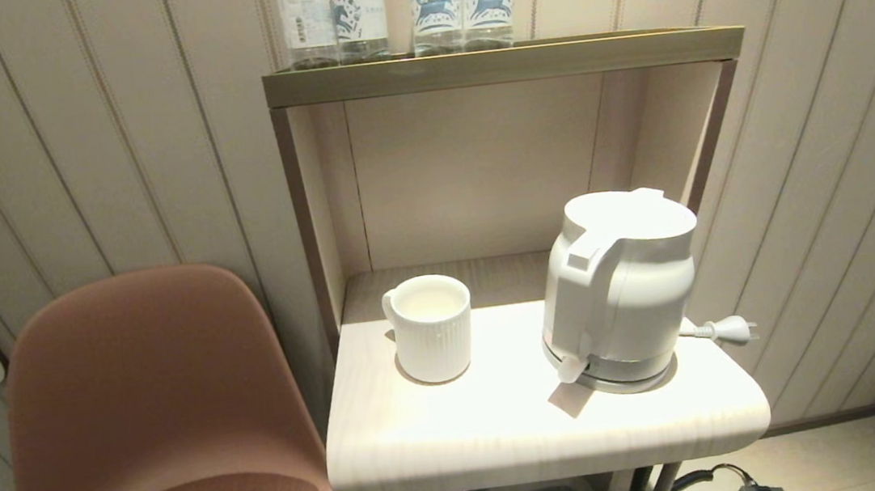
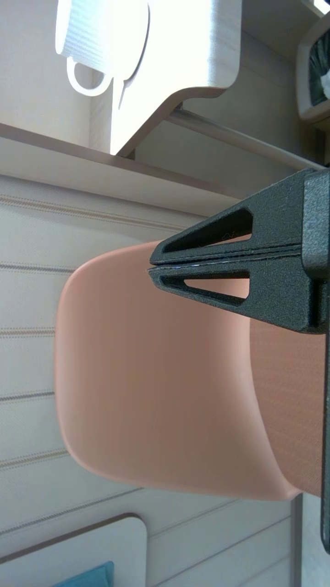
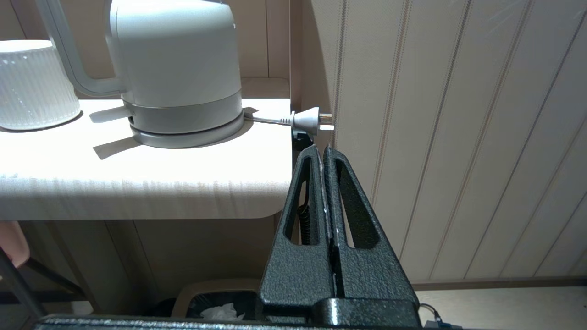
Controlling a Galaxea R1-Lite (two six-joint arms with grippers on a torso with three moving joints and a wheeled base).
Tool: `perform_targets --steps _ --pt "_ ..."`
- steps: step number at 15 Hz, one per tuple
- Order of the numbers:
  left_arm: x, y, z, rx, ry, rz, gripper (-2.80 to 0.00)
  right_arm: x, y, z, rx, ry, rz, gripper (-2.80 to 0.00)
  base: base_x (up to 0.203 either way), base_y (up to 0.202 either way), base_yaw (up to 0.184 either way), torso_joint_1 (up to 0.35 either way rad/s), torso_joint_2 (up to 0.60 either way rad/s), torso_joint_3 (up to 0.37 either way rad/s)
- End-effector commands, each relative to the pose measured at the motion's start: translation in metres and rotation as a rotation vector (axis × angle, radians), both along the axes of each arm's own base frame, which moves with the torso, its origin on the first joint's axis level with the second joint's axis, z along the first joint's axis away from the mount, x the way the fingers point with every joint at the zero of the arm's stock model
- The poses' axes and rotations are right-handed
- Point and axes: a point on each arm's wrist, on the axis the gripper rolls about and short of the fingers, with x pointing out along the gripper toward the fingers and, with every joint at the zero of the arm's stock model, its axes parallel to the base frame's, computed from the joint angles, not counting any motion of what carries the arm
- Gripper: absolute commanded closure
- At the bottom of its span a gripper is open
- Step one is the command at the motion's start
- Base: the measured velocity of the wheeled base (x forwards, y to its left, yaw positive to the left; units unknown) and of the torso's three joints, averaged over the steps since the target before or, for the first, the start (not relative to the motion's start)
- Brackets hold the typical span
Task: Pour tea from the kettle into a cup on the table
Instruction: Pick up the kettle
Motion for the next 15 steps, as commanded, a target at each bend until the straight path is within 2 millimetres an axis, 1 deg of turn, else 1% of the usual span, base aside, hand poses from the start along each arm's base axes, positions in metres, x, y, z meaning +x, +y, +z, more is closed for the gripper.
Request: perform_targets --steps 1,5,7,8,9,10,12,14,15 --pt "0.0 0.0 0.0 -0.001 -0.001 0.0 0.0 0.0 0.0 0.0 0.0 0.0 0.002 0.0 0.0 0.0 0.0 0.0 0.0 0.0" --pt "0.0 0.0 0.0 -0.001 -0.001 0.0 0.0 0.0 0.0 0.001 -0.026 -0.003 0.0 0.0 0.0 0.0 0.0 0.0 0.0 0.0" --pt "0.0 0.0 0.0 -0.001 -0.001 0.0 0.0 0.004 0.001 0.001 -0.073 0.041 0.013 0.0 0.0 0.0 0.0 0.0 0.0 0.0" --pt "0.0 0.0 0.0 -0.001 -0.001 0.0 0.0 0.007 0.001 0.005 -0.069 0.072 0.034 0.0 0.0 0.0 0.0 0.0 0.0 0.0" --pt "0.0 0.0 0.0 -0.001 -0.001 0.001 0.0 0.008 0.002 0.019 -0.053 0.072 0.053 0.0 0.0 0.0 0.0 0.0 0.0 0.0" --pt "0.0 0.0 0.0 -0.001 -0.001 0.0 0.0 0.012 0.002 0.037 -0.022 0.083 0.075 0.0 0.0 0.0 0.0 0.0 0.0 0.0" --pt "0.0 0.0 0.0 -0.001 -0.001 0.001 0.0 0.025 0.003 0.068 0.047 0.126 0.158 0.0 0.0 0.0 0.0 0.0 0.0 0.0" --pt "0.0 0.0 0.0 -0.001 -0.001 0.0 0.0 0.044 0.006 0.094 0.115 0.185 0.282 0.0 0.0 0.0 0.0 0.0 0.0 0.0" --pt "0.0 0.0 0.0 -0.001 0.0 0.0 0.0 0.054 0.01 0.101 0.132 0.233 0.391 0.0 0.0 0.0 0.0 0.0 0.0 0.0"
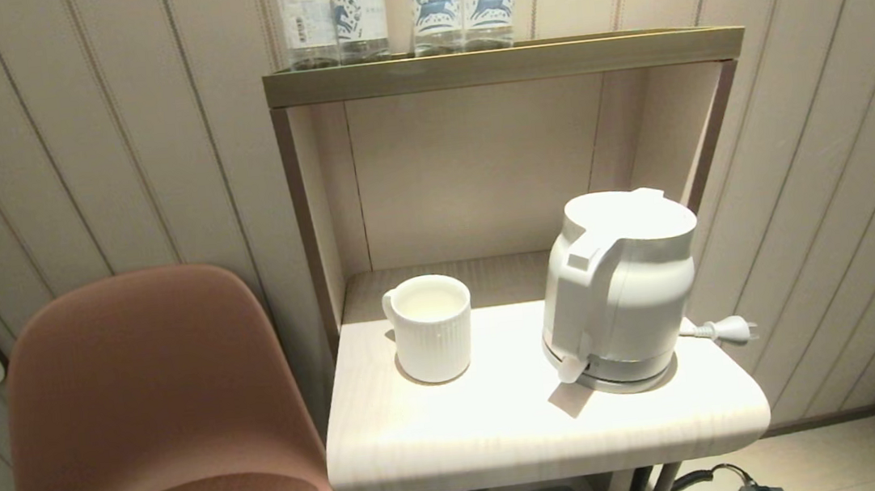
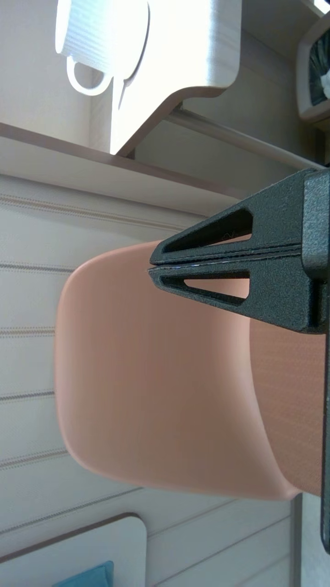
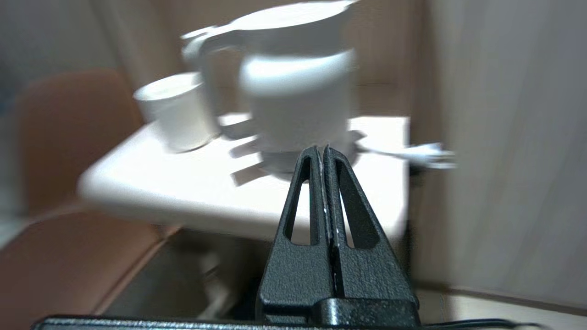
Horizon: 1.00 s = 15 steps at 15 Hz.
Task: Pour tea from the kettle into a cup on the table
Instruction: Pick up the kettle
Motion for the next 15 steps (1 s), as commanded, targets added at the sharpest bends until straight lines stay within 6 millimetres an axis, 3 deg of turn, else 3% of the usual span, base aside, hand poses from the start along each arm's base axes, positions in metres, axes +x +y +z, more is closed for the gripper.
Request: perform_targets --steps 1,5,6,10,15 --pt "0.0 0.0 0.0 0.0 -0.001 0.0 0.0 0.031 0.008 0.009 0.003 0.155 0.18 0.0 0.0 0.0 0.0 0.0 0.0 0.0" --pt "0.0 0.0 0.0 0.0 0.001 0.0 0.0 0.062 0.026 0.011 -0.048 0.31 0.425 0.0 0.0 0.0 0.0 0.0 0.0 0.0" --pt "0.0 0.0 0.0 0.001 0.002 0.0 0.0 0.065 0.029 0.013 -0.067 0.306 0.455 -2.8 0.0 0.0 0.0 0.0 0.0 0.0" --pt "0.0 0.0 0.0 0.002 0.002 0.0 0.0 0.071 0.038 0.023 -0.168 0.274 0.535 -2.8 0.0 0.0 0.0 0.0 0.0 0.0" --pt "0.0 0.0 0.0 0.002 0.002 -0.001 0.0 0.104 0.057 0.015 -0.209 0.293 0.532 -2.8 0.0 0.0 0.0 0.0 0.0 0.0"
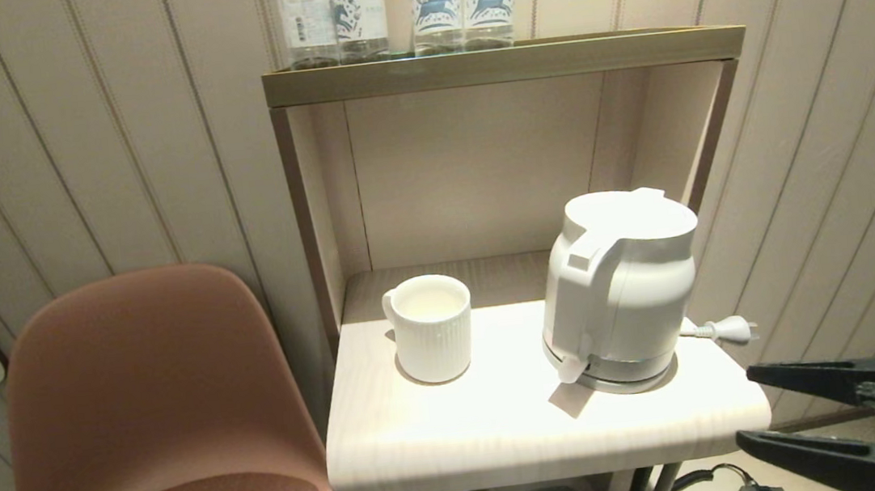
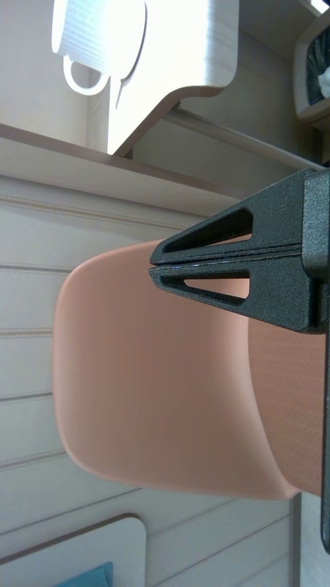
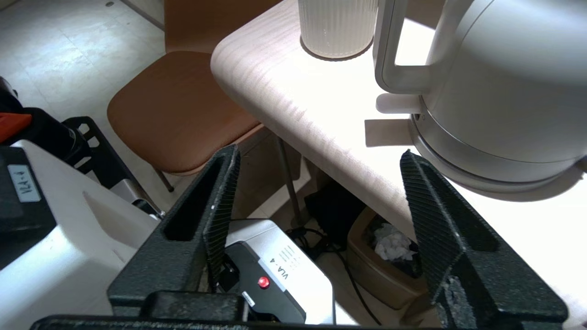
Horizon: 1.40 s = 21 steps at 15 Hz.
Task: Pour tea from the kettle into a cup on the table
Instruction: Pick up the kettle
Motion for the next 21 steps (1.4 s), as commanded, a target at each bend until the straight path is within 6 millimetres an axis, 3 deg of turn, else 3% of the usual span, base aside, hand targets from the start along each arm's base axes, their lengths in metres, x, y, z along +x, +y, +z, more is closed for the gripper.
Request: perform_targets --steps 1,5,8,14,21 --pt "0.0 0.0 0.0 -0.001 -0.002 0.0 0.0 0.011 0.01 -0.006 -0.01 0.034 -0.003 -2.8 0.0 0.0 0.0 0.0 0.0 0.0" --pt "0.0 0.0 0.0 -0.001 -0.002 0.001 0.0 0.004 0.052 -0.004 0.059 -0.029 -0.059 -2.8 0.0 0.0 0.0 0.0 0.0 0.0" --pt "0.0 0.0 0.0 -0.001 -0.002 0.001 0.0 0.011 0.074 -0.012 0.066 -0.053 -0.186 -2.8 0.0 0.0 0.0 0.0 0.0 0.0" --pt "0.0 0.0 0.0 -0.001 -0.002 0.0 0.0 0.015 0.075 -0.011 0.087 -0.074 -0.23 -2.8 0.0 0.0 0.0 0.0 0.0 0.0" --pt "0.0 0.0 0.0 -0.001 -0.003 0.002 0.0 0.043 0.094 -0.021 0.085 -0.077 -0.258 -2.8 0.0 0.0 0.0 0.0 0.0 0.0"
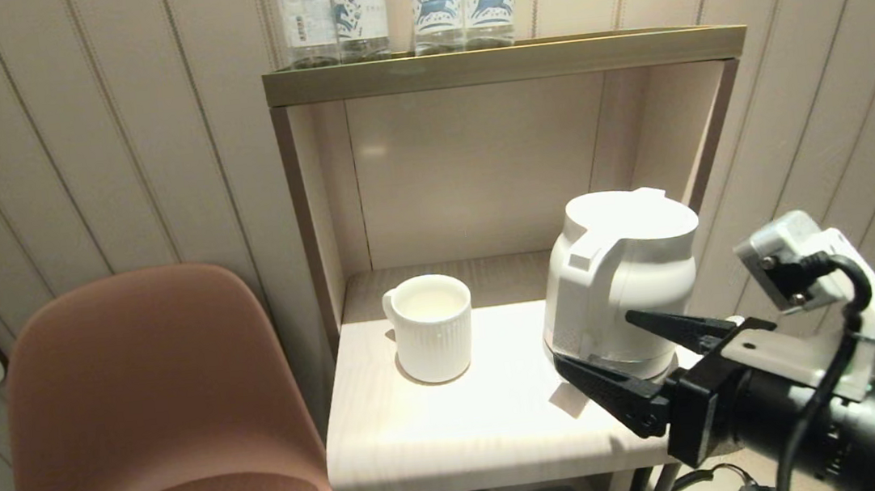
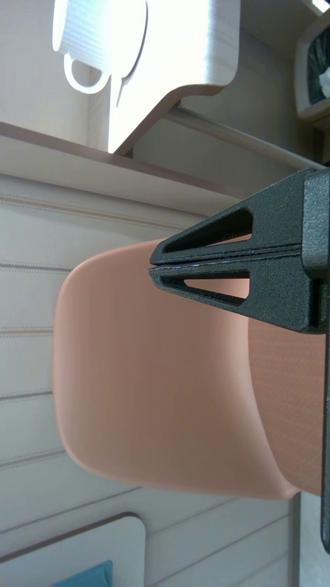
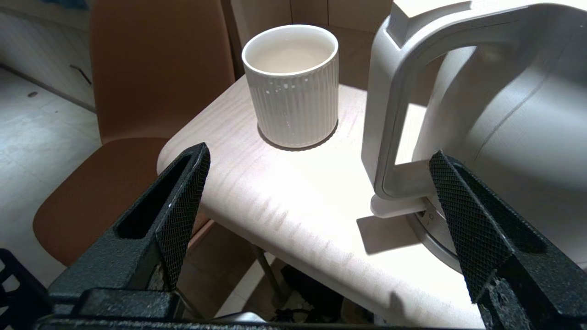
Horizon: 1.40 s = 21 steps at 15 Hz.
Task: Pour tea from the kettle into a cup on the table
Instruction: Pick up the kettle
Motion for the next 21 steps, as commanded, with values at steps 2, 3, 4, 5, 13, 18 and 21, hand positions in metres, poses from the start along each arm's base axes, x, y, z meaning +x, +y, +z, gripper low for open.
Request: perform_targets --steps 2,3,4,5,13,18,21 --pt "0.0 0.0 0.0 0.0 -0.002 0.0 0.0 0.014 0.007 -0.004 -0.015 0.015 -0.015 -2.8 0.0 0.0 0.0 0.0 0.0 0.0" --pt "0.0 0.0 0.0 -0.001 -0.002 0.001 0.0 0.017 0.009 -0.003 -0.012 0.013 -0.015 -2.8 0.0 0.0 0.0 0.0 0.0 0.0" --pt "0.0 0.0 0.0 -0.001 -0.004 0.001 0.0 0.019 0.011 -0.001 -0.008 0.011 -0.007 -2.8 0.0 0.0 0.0 0.0 0.0 0.0" --pt "0.0 0.0 0.0 -0.001 -0.004 0.001 0.0 0.022 0.013 0.0 -0.005 0.009 -0.004 -2.8 0.0 0.0 0.0 0.0 0.0 0.0" --pt "0.0 0.0 0.0 -0.001 -0.004 0.001 0.0 0.05 0.018 -0.009 -0.031 0.043 -0.026 -2.8 0.0 0.0 0.0 0.0 0.0 0.0" --pt "0.0 0.0 0.0 -0.001 -0.004 0.0 0.0 0.057 0.025 -0.011 -0.032 0.041 -0.025 -2.8 0.0 0.0 0.0 0.0 0.0 0.0" --pt "0.0 0.0 0.0 -0.001 -0.004 0.001 0.0 0.062 0.028 -0.012 -0.034 0.043 -0.028 -2.8 0.0 0.0 0.0 0.0 0.0 0.0"
